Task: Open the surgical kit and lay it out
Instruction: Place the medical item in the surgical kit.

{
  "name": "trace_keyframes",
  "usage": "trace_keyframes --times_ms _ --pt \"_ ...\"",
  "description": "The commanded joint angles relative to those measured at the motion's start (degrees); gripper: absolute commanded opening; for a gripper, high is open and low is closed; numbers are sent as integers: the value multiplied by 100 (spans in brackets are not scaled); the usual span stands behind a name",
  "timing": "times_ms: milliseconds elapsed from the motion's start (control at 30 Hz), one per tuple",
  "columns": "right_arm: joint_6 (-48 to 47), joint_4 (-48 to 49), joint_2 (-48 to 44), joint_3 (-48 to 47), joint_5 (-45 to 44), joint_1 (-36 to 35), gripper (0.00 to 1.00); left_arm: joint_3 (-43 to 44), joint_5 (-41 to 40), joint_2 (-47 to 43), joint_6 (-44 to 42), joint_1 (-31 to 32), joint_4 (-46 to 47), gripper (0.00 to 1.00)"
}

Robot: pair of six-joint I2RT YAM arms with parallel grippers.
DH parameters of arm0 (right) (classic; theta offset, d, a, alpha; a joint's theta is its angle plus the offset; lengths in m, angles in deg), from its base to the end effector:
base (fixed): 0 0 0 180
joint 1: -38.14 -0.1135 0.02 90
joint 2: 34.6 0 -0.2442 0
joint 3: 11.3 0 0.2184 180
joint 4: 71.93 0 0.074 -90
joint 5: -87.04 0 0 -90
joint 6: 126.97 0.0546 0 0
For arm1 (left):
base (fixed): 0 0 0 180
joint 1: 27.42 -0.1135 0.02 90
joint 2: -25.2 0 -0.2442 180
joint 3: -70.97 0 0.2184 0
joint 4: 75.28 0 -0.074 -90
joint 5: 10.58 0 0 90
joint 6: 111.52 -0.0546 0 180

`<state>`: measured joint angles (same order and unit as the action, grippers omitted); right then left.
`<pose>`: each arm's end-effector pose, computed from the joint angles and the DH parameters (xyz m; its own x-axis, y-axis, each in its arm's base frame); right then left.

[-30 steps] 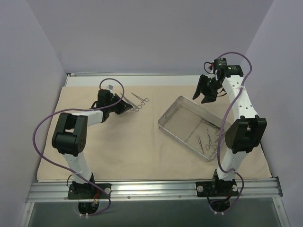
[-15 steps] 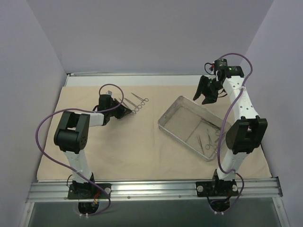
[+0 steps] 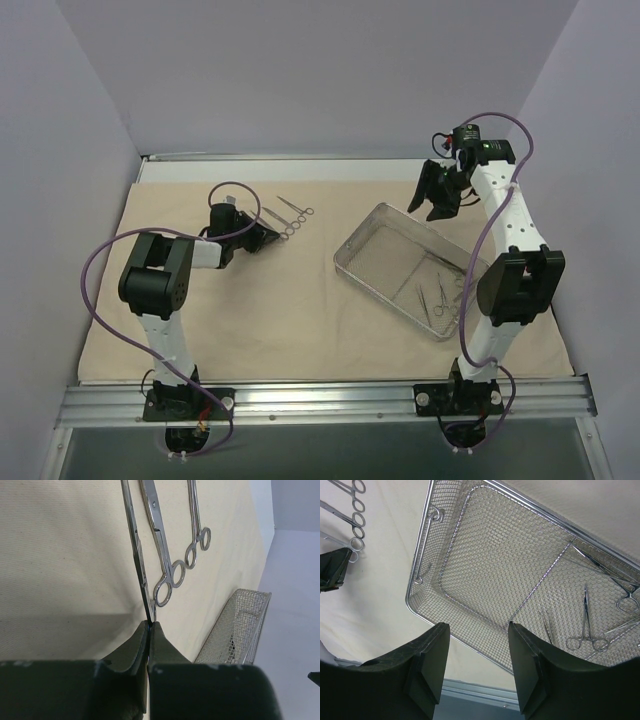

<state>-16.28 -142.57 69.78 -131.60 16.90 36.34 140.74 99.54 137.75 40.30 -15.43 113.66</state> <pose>0.3623 0.0299 0.3076 -0.8430 0.3060 -0.4423 0.0772 0.8827 0.4635 0.3658 -0.0969 0.1209 -0.6755 -0.7027 -0.2234 -0.2561 0.5077 -0.8226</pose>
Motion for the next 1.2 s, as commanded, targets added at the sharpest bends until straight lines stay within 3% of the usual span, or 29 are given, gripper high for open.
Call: trace_keyframes --times_ms 0,133,300,733,833,867,1133,1167 --pt "-82 -243 -154 -15 -26 66 50 -56 -96 56 32 -21 201 4" --pt "-65 -217 -137 -6 -8 57 51 -109 -140 4 23 -39 26 14" --pt "-56 -190 -137 20 -17 66 51 -170 -140 4 40 -47 -71 20" --pt "-30 -173 -119 -23 18 66 51 -355 -184 -180 137 -135 -229 55" --pt "-21 -182 -111 -32 18 66 51 -224 -324 -304 41 -162 -939 58" --pt "-21 -182 -119 -23 1 75 51 -127 -411 -382 -29 -162 -1594 59" --pt "-56 -181 -181 73 -166 75 52 357 -483 -875 -399 -162 -3094 68" --pt "-73 -190 -190 73 -227 92 52 444 -439 -936 -564 -170 -3617 68"
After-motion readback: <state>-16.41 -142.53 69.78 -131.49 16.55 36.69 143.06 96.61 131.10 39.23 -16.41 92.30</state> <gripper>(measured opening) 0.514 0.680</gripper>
